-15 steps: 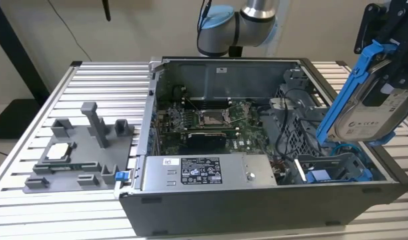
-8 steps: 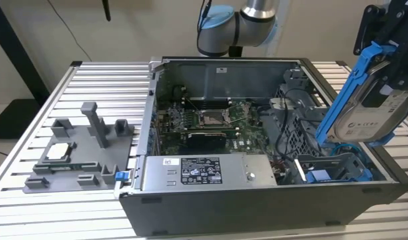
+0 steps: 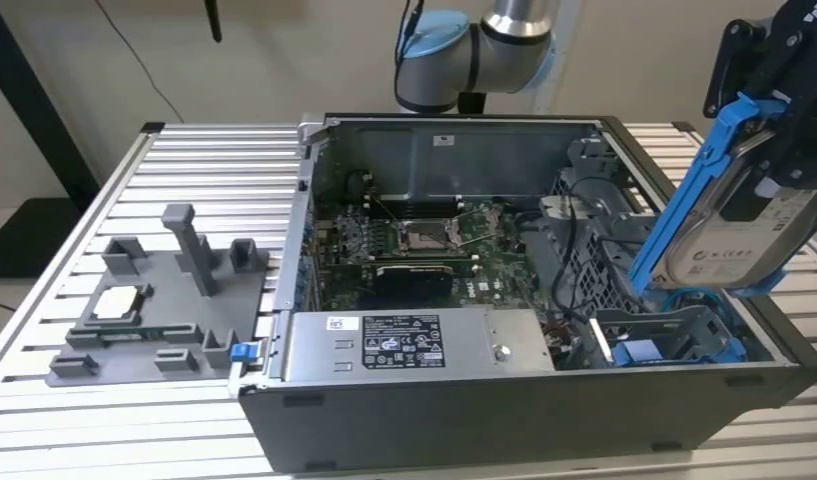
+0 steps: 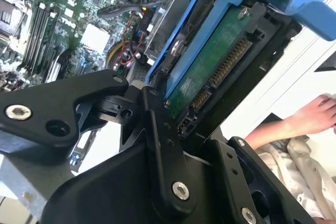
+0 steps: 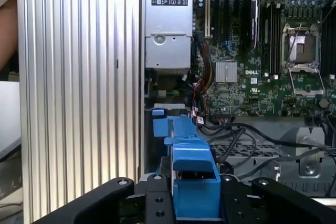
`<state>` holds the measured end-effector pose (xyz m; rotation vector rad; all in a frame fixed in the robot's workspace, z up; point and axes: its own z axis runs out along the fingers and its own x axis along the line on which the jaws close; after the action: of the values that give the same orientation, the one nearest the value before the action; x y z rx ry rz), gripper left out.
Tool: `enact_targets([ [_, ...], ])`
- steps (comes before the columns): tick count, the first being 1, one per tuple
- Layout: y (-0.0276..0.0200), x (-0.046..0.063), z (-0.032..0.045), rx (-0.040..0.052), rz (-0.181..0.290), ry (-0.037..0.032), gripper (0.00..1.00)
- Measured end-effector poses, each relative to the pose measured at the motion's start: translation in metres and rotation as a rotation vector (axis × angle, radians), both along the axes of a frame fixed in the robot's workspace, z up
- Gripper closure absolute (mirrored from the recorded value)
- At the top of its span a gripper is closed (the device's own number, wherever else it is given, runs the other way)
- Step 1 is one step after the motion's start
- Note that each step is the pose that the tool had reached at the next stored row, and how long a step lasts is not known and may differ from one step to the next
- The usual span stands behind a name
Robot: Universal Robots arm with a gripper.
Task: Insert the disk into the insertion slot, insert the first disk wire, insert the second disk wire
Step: 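Insert the disk into the insertion slot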
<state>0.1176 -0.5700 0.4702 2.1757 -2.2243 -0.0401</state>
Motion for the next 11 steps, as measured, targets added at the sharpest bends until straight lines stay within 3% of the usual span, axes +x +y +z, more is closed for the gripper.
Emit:
enact_targets([
  [11,-0.0024,0.0,-0.0176,0.0001,0.0,0.0031,1.0],
])
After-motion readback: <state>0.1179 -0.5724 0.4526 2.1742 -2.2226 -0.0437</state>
